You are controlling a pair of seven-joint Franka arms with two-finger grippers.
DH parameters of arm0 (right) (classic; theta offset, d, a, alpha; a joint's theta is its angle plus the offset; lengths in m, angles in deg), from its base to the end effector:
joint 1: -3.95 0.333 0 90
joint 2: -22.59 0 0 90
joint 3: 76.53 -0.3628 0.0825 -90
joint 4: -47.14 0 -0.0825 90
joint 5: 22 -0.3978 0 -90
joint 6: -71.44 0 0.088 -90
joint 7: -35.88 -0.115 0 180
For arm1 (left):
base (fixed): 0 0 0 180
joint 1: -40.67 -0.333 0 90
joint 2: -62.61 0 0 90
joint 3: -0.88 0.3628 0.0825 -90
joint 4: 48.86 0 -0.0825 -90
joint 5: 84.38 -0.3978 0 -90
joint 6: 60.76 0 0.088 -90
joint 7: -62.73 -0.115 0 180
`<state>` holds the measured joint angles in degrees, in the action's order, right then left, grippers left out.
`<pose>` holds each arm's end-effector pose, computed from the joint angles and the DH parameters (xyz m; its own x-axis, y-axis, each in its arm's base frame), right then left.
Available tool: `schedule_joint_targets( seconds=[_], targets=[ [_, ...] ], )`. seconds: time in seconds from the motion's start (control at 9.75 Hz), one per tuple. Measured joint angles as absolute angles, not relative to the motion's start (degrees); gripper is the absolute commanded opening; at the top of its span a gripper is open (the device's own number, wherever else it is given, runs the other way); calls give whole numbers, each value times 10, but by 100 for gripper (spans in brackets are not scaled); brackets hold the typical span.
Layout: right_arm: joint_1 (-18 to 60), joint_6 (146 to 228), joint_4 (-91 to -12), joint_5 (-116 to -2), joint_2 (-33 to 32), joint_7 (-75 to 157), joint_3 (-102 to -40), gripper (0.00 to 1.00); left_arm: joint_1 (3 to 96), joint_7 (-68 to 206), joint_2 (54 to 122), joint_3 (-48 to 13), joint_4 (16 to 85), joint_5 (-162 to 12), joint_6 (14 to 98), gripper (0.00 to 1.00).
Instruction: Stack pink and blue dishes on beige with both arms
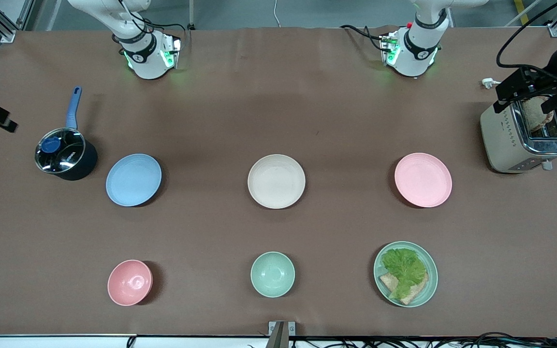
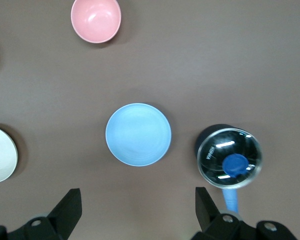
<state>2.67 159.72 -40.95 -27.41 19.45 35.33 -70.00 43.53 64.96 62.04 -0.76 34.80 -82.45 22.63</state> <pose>0.5800 -0.0663 0.6460 0.9884 -0.1425 -0.0518 -0.1467 -0.9853 -0.0876 0.5504 -0.0476 0.7119 0.9990 -0.0435 0.0040 -0.0436 -0.9985 0.0333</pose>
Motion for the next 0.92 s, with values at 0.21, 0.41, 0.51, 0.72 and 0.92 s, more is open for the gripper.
schedule_joint_targets(
  seconds=[0.21,0.41,0.51,0.72,0.92],
  targets=[
    [13,1663,-468,-322,144,406,-690,100,433,602,629,33,409,-796,279,99],
    [1,1767,-561,-372,110,499,-673,100,432,538,644,63,513,-778,404,99],
    [-1,1818,-603,-390,96,549,-666,100,431,486,659,80,570,-748,474,99],
    [-10,1889,-667,-462,54,666,-648,100,420,403,711,92,655,-716,582,97],
    [-15,1928,-689,-536,-9,771,-633,99,417,387,765,93,707,-715,685,93]
  ],
)
